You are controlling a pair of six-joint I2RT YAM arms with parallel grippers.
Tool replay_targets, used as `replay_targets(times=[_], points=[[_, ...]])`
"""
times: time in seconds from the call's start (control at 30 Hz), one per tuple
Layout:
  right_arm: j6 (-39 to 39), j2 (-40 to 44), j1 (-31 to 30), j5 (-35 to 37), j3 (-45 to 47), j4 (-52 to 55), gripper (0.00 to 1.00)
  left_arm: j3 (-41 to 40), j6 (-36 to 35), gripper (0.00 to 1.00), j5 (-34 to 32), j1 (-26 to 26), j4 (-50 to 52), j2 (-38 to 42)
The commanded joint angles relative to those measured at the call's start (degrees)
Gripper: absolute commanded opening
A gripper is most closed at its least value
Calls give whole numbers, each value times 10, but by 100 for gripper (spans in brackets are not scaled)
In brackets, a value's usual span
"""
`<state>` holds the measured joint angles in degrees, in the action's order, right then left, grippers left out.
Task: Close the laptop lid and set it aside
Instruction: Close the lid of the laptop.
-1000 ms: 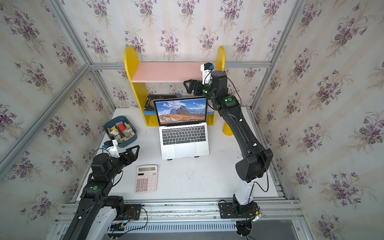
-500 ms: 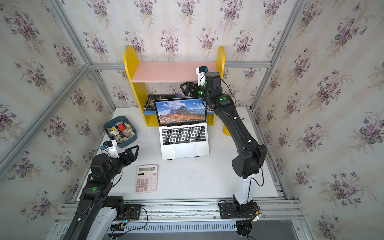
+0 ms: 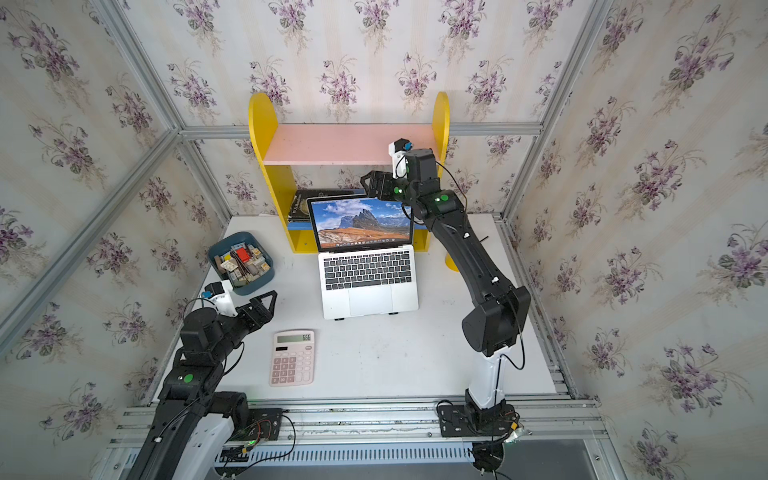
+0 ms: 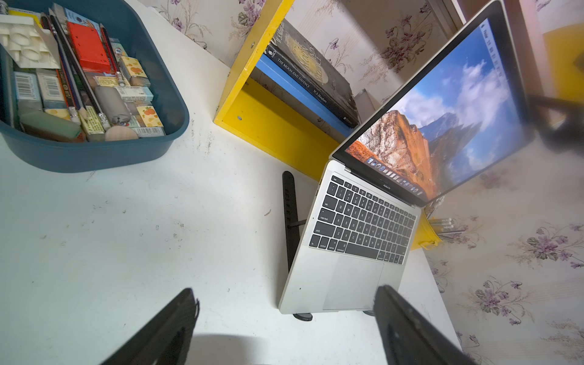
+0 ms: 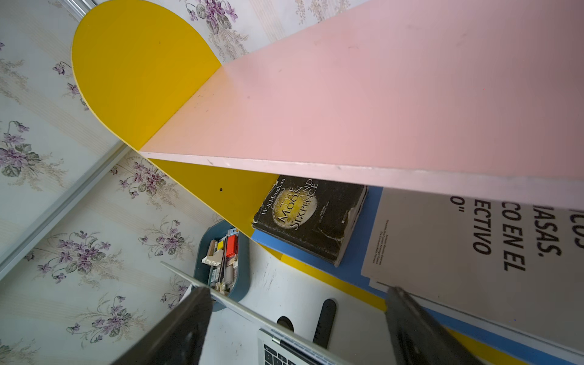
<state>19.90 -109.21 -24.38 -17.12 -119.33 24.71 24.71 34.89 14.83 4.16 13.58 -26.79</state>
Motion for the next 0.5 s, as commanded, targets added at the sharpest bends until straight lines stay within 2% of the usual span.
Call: replay_targets(times=[0.0, 0.47], points=[[3, -3, -1, 8, 7, 34, 90, 3, -8, 91, -5, 0, 1, 1], [-13, 17, -8, 16, 30, 55, 92, 0, -6, 90, -6, 0, -2, -3]])
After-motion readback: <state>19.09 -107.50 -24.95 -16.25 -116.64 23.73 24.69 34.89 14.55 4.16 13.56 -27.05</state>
